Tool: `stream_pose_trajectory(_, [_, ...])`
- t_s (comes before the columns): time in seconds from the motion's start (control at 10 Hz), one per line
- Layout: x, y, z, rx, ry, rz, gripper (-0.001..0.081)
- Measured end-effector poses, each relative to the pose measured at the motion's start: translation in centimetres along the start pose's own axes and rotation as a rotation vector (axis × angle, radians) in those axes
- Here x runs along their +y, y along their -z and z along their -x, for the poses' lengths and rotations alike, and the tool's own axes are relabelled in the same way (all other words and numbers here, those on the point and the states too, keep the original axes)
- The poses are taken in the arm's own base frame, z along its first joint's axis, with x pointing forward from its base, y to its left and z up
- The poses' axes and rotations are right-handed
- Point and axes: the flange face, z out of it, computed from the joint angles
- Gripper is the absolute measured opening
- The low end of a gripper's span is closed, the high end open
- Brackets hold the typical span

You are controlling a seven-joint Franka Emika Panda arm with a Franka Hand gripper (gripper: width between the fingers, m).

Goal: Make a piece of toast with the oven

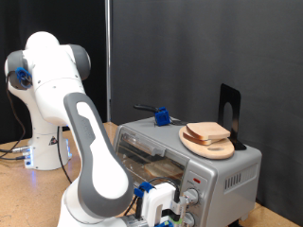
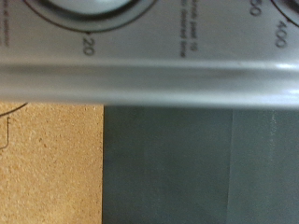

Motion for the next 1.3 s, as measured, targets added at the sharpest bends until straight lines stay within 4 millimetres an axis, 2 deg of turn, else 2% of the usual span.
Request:
stream_pose_trajectory(0.3, [0.4,-1.3,-0.1,-0.001,-0.008,0.012,0.0800])
stream_pose_trajectory(0.7, [0.4,-1.3,-0.1,0.003,-0.002,0.011,0.0800])
stream_pose_trajectory(0.9, [0.4,-1.3,-0.1,0.006,-0.001,0.010,0.0775])
stream_pose_trajectory(1.0, [0.4,-1.5,-0.1,0.007,-0.002,0.012,0.0597])
stream_pose_trajectory(1.1, [0.5,-1.7,-0.1,0.007,-0.002,0.013,0.0597])
stream_pose_trajectory(1.2, [0.4,-1.8,0.0,0.005,-0.001,0.010,0.0396])
stream_pose_trajectory(1.3, [0.3,-1.7,0.0,0.007,0.001,0.012,0.0396])
